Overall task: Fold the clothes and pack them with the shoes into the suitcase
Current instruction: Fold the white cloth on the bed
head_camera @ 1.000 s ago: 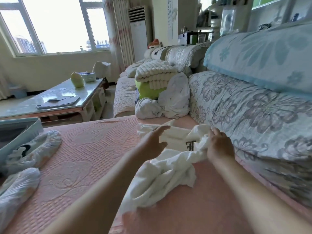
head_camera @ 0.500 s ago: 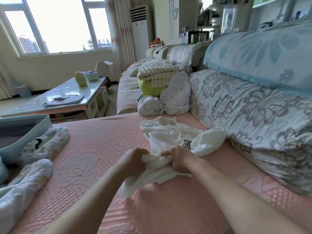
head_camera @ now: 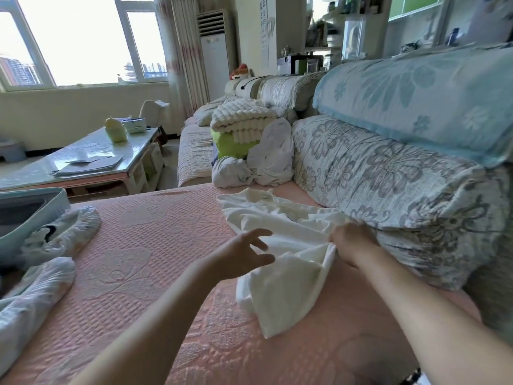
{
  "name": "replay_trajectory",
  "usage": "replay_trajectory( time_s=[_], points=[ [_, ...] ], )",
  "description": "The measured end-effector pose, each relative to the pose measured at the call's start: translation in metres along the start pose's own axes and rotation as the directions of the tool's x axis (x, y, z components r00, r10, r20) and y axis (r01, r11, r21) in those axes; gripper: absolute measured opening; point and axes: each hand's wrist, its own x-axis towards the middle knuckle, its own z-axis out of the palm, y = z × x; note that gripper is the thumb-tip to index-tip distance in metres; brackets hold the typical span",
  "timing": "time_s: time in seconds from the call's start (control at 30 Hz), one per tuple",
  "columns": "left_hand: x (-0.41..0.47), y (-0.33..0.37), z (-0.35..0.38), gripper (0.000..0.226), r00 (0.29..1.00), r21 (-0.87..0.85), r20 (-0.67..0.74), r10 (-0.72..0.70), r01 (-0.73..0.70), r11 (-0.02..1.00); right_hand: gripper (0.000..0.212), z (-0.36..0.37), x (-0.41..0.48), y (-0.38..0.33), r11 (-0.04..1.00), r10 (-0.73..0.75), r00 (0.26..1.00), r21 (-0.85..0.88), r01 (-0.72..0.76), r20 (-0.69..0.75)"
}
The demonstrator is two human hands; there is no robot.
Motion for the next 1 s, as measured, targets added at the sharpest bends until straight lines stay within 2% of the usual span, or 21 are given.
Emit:
replay_trajectory(
  time_s=[0.03,0.07,0.13,0.17,0.23,0.3,0.37,0.4,0.47,0.5,0.57,0.6,0.67,0.73,0.77,0.8,0.83,0.87,0.9,0.93,1.0],
  points=[
    [0.001,-0.002,0.003,0.046,1.0,0.003,-0.005,-0.027,0.027,1.0,0.034,0.005,0.0,0.002,0.997,0.011,0.993,-0.077,-0.002,0.121],
    [0.001,-0.003,0.005,0.047,0.999,0.028,-0.019,-0.038,0.039,0.999,0.042,0.01,0.0,0.001,0.998,0.005,0.973,-0.068,0.011,0.232],
    [-0.002,-0.008,0.008,0.06,0.998,0.125,-0.049,-0.03,0.036,0.992,0.065,0.011,-0.003,-0.007,0.991,-0.091,0.944,0.124,0.054,0.317],
    [-0.004,-0.01,0.009,0.064,0.998,0.17,-0.052,-0.029,0.037,0.985,0.072,0.006,-0.007,-0.015,0.967,-0.155,0.948,0.237,0.089,0.278],
    [-0.006,-0.016,0.011,0.067,0.999,0.253,-0.012,-0.051,0.052,0.966,0.069,-0.008,-0.017,-0.037,0.878,-0.275,0.951,0.44,0.188,0.142],
    [-0.006,-0.022,0.015,0.063,0.997,0.348,0.068,-0.048,0.021,0.937,0.074,-0.014,-0.025,-0.06,0.761,-0.4,0.91,0.593,0.263,0.111],
    [-0.003,-0.029,0.019,0.06,0.992,0.371,0.122,-0.037,-0.011,0.929,0.089,-0.007,-0.024,-0.081,0.804,-0.474,0.86,0.491,0.335,0.191],
    [-0.003,-0.03,0.021,0.058,0.99,0.369,0.135,-0.044,-0.009,0.929,0.081,-0.002,-0.02,-0.084,0.845,-0.464,0.858,0.402,0.354,0.22],
    [0.0,-0.035,0.023,0.057,0.991,0.392,0.121,-0.053,0.001,0.92,0.045,-0.005,-0.008,-0.078,0.907,-0.403,0.896,0.209,0.365,0.184],
    [0.003,-0.038,0.024,0.06,0.994,0.404,0.096,-0.058,0.014,0.915,0.035,-0.006,0.0,-0.07,0.936,-0.346,0.93,0.109,0.334,0.124],
    [0.01,-0.045,0.025,0.069,0.997,0.424,0.034,-0.066,0.045,0.905,0.032,-0.001,0.014,-0.045,0.976,-0.192,0.981,-0.095,0.194,0.028],
    [0.014,-0.047,0.025,0.07,0.999,0.444,0.007,-0.051,0.043,0.895,0.034,0.004,0.02,-0.031,0.978,-0.102,0.994,-0.177,0.106,0.029],
    [0.026,-0.048,0.026,0.07,1.0,0.502,-0.028,0.008,0.008,0.865,0.039,0.018,0.025,-0.009,0.961,0.086,0.989,-0.271,-0.05,0.123],
    [0.04,-0.045,0.032,0.077,0.998,0.543,-0.04,0.055,-0.025,0.839,0.043,0.028,0.027,0.0,0.977,0.117,0.982,-0.193,-0.087,0.149],
    [0.049,-0.043,0.036,0.085,0.997,0.53,-0.036,0.065,-0.036,0.847,0.047,0.028,0.028,0.0,0.996,0.059,0.996,-0.066,-0.054,0.072],
    [0.057,-0.04,0.04,0.093,0.996,0.492,-0.04,0.078,-0.049,0.869,0.053,0.025,0.028,-0.004,0.991,-0.02,0.999,0.133,0.025,-0.038],
    [0.069,-0.042,0.046,0.097,0.997,0.437,-0.044,0.066,-0.04,0.899,0.059,0.021,0.026,-0.009,0.926,-0.084,0.991,0.358,0.117,-0.106],
    [0.076,-0.037,0.052,0.094,0.996,0.38,-0.048,0.074,-0.051,0.924,0.06,0.017,0.024,-0.016,0.824,-0.149,0.984,0.537,0.179,-0.098],
    [0.086,-0.035,0.057,0.081,0.996,0.322,-0.047,0.074,-0.055,0.945,0.059,0.017,0.022,-0.022,0.768,-0.215,0.976,0.613,0.186,-0.027],
    [0.092,-0.032,0.061,0.061,0.994,0.302,-0.053,0.094,-0.074,0.951,0.066,0.02,0.022,-0.028,0.791,-0.265,0.962,0.586,0.177,0.067],
    [0.099,-0.026,0.065,0.027,0.992,0.312,-0.088,0.091,-0.06,0.948,0.099,0.03,0.026,-0.03,0.915,-0.253,0.936,0.375,0.149,0.246]
  ],
)
